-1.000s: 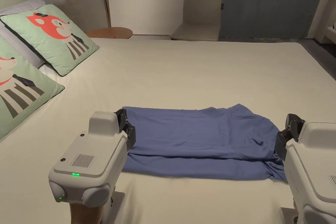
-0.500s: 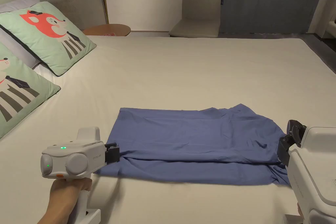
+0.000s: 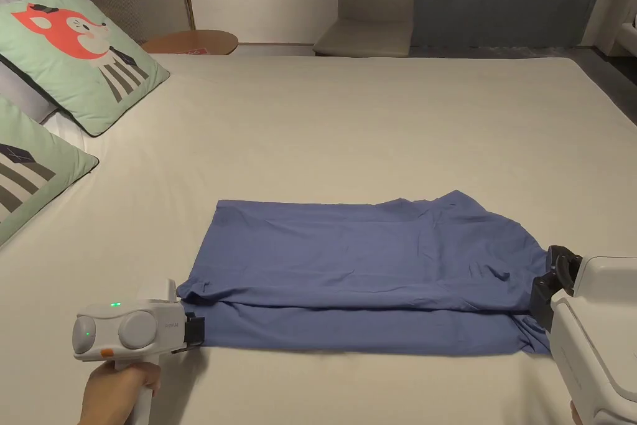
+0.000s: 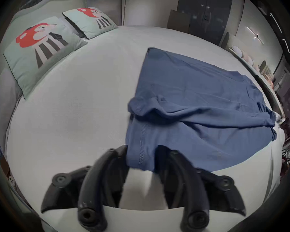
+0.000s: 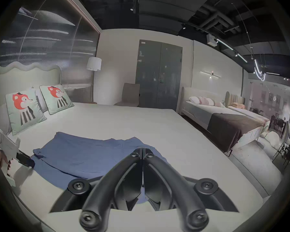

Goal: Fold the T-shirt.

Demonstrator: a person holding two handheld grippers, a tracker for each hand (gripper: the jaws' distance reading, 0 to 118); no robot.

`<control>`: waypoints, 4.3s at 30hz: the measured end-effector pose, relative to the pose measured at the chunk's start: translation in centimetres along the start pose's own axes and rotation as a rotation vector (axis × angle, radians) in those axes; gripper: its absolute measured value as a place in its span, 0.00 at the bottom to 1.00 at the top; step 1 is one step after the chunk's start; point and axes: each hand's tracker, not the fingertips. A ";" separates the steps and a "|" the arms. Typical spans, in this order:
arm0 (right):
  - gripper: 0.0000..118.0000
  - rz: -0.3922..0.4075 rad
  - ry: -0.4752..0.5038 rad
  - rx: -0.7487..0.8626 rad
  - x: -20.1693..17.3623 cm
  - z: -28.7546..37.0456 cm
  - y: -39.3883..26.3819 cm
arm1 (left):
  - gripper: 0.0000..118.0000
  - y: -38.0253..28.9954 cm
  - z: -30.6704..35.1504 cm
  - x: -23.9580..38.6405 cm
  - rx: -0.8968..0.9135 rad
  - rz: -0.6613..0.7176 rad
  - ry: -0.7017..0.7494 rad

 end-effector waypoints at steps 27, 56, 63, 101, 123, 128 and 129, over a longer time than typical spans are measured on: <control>0.38 -0.160 0.044 -0.640 5.4 -12.1 -9.2 | 0.05 1.6 4.9 1.2 0.086 -0.026 -0.048; 0.14 -0.224 0.033 -0.588 6.9 3.3 -13.4 | 0.05 -11.7 8.9 -3.6 0.009 0.040 -0.022; 0.23 -0.213 0.011 -0.595 6.0 4.0 -13.1 | 0.19 -12.1 8.2 -4.0 0.017 0.092 -0.022; 0.01 0.009 0.006 0.158 -2.4 3.9 4.7 | 0.00 1.7 15.6 5.8 0.599 -0.052 -0.123; 0.01 0.038 0.004 0.001 -2.3 -8.4 2.7 | 0.80 14.0 -7.4 1.6 -0.033 0.006 -0.071; 0.01 0.046 -0.002 -0.030 -1.8 -9.8 1.3 | 0.46 13.2 -8.6 2.6 -0.083 -0.063 -0.048; 0.01 0.044 -0.005 -0.037 -1.7 -9.9 1.2 | 0.45 12.9 -8.8 2.9 -0.082 -0.076 -0.033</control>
